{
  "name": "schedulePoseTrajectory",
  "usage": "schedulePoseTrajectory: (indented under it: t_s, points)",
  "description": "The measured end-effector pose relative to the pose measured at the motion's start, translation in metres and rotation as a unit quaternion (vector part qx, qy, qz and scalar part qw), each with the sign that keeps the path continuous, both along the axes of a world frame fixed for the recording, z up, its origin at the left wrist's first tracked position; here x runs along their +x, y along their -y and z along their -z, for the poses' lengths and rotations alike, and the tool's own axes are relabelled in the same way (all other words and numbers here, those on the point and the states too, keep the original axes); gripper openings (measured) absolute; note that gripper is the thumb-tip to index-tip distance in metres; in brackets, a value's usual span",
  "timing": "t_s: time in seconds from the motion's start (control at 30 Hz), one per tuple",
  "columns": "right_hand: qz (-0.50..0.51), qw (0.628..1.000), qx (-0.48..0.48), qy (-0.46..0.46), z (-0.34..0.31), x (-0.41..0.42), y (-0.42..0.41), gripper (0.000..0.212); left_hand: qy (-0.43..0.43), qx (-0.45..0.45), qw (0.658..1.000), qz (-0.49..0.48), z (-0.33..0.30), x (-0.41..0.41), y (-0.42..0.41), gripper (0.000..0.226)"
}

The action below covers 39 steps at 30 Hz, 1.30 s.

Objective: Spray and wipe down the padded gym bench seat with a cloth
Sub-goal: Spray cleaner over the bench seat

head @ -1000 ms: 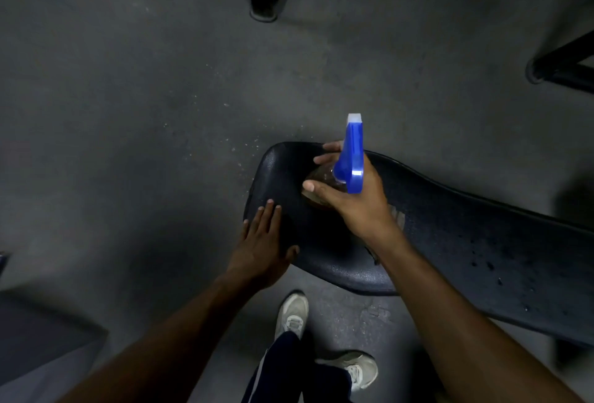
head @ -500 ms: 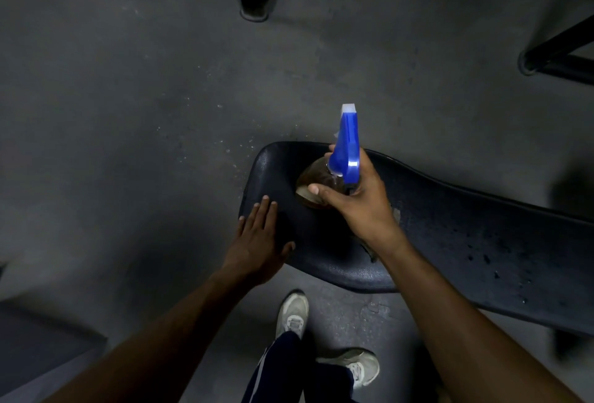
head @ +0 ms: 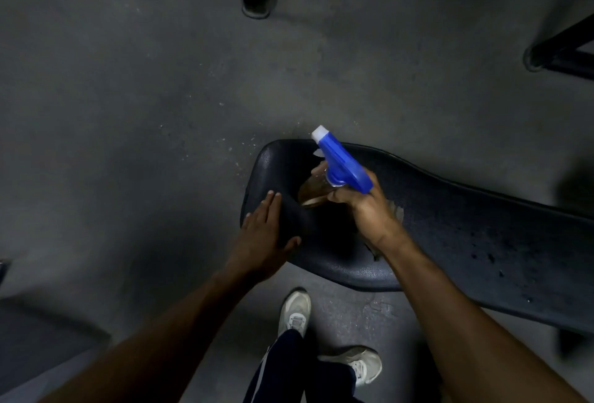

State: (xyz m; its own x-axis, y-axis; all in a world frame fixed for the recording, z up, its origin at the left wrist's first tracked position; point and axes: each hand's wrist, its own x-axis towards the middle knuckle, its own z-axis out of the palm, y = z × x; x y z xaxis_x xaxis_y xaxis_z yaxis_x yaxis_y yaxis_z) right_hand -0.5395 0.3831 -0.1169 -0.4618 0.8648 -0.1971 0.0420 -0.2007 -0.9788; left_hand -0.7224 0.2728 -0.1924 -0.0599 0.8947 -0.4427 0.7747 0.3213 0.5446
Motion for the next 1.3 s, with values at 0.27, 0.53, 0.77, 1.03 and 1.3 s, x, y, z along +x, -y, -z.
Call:
schedulePoseTrajectory:
  t_s: [0.27,0.53,0.77,1.03,1.3]
  points:
    - [-0.017,0.998,-0.053,0.042,0.005,-0.002,-0.013,0.05,0.124,0.047,0.991,-0.021,-0.014,0.019,-0.027,0.102]
    - [-0.007,0.956,0.062,0.286,0.037,-0.001,0.012,0.094,0.118,0.088,0.989,0.0,-0.017,0.028,-0.011,0.101]
    - [0.045,0.966,0.02,0.252,0.038,-0.001,0.014,0.079,0.116,0.077,0.99,0.001,-0.016,0.033,-0.008,0.104]
    - [0.012,0.968,0.052,0.246,0.011,0.003,0.013,0.07,0.119,0.073,0.99,-0.005,-0.017,0.041,-0.014,0.106]
    - [0.013,0.975,0.064,0.214,0.01,0.006,0.017,0.103,0.103,0.064,0.992,-0.022,-0.012,0.032,-0.021,0.112]
